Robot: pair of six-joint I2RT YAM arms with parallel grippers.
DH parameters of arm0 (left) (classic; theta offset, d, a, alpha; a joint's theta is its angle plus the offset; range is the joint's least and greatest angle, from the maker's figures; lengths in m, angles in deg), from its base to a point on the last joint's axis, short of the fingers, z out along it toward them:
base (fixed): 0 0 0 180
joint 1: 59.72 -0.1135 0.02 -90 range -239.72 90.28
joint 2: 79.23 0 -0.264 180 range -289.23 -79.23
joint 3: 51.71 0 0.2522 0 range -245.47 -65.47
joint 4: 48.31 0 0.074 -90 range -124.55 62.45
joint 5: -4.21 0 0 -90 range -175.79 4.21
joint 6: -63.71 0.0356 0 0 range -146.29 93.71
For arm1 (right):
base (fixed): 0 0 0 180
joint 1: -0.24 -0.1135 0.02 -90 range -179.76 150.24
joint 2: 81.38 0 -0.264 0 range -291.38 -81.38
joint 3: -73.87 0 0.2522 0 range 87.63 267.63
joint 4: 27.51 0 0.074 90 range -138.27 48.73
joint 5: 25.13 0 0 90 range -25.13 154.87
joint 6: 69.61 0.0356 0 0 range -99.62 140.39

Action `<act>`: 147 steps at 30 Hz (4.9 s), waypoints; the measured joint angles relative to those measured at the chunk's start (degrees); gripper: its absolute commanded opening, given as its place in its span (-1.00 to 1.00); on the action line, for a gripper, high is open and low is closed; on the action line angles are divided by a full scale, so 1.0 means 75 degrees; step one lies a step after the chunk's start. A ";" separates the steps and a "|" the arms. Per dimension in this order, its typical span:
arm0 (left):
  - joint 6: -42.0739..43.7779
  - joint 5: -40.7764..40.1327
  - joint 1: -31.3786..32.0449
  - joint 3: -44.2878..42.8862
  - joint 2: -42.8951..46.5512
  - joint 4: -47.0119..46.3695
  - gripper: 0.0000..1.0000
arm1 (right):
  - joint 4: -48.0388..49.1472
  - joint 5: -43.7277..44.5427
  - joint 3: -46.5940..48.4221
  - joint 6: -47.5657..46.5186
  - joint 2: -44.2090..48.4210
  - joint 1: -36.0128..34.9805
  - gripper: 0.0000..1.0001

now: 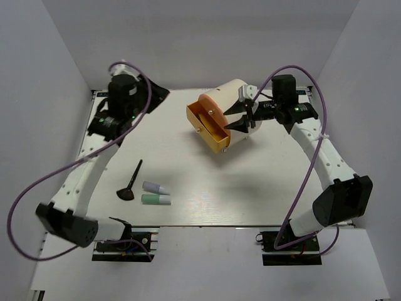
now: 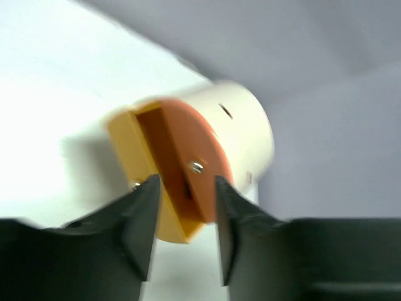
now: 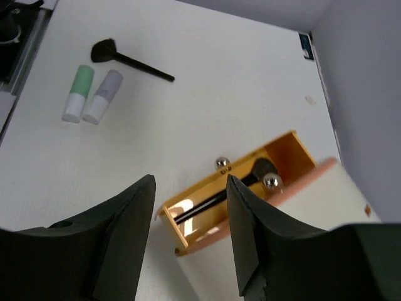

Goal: Organize the makeup

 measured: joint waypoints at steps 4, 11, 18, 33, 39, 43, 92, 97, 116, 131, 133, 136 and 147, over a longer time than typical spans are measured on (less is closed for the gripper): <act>0.0364 -0.1574 -0.0271 -0.0358 0.1081 0.1311 0.31 | -0.0393 -0.0207 0.0131 -0.0909 -0.0146 -0.0595 0.05; 0.0525 -0.2748 -0.0478 0.0341 0.1807 0.3453 0.32 | -0.0997 0.0119 0.0187 -0.2468 -0.0790 -0.1967 -0.47; 0.0866 -0.2369 -0.0682 0.2203 0.1559 0.4313 -0.02 | -0.0192 0.0729 0.0469 -0.0997 -0.1416 -0.2608 -0.91; 0.2970 -0.1370 -0.1652 0.3762 -0.1443 0.2967 0.23 | 0.1157 0.2040 -0.1110 0.0828 0.0067 -0.2503 -0.37; 0.3765 -0.1262 -0.2116 0.3331 -0.2637 0.2521 0.28 | 0.1212 0.2194 -0.1230 0.0868 0.0274 -0.2308 -0.37; 0.4071 -0.1131 -0.2361 0.3144 -0.3005 0.2323 0.28 | 0.1215 0.2212 -0.1244 0.0895 0.0277 -0.2186 -0.38; -0.0460 0.4774 -0.1239 0.0691 -0.2468 -0.3928 -0.97 | 0.3943 0.5123 -0.0667 0.3759 0.0140 -0.0577 0.76; -0.1769 0.4080 -0.0816 0.0997 -0.2573 -0.4689 -0.98 | 0.4121 0.5421 -0.0991 0.3905 0.0242 -0.0399 0.75; -0.2565 0.2935 0.0047 0.0557 -0.3614 -0.4605 -0.18 | 0.4418 0.5517 -0.1241 0.4086 0.0446 0.0055 0.75; -0.2387 0.2812 0.0082 0.0557 -0.3459 -0.3876 0.11 | 0.4427 0.5359 -0.1253 0.4214 0.0449 0.0152 0.78; -0.2355 0.2771 0.0061 0.0557 -0.3363 -0.3844 0.12 | 0.4453 0.5356 -0.1291 0.4214 0.0449 0.0152 0.78; -0.2203 0.2664 0.0006 0.0519 -0.3150 -0.3628 0.10 | 0.4468 0.5374 -0.1367 0.4261 0.0449 0.0154 0.78; -0.0221 0.2594 -0.0134 0.0781 -0.1667 -0.2401 -0.76 | 0.3969 0.5246 0.0221 0.5348 -0.0816 0.0918 -0.20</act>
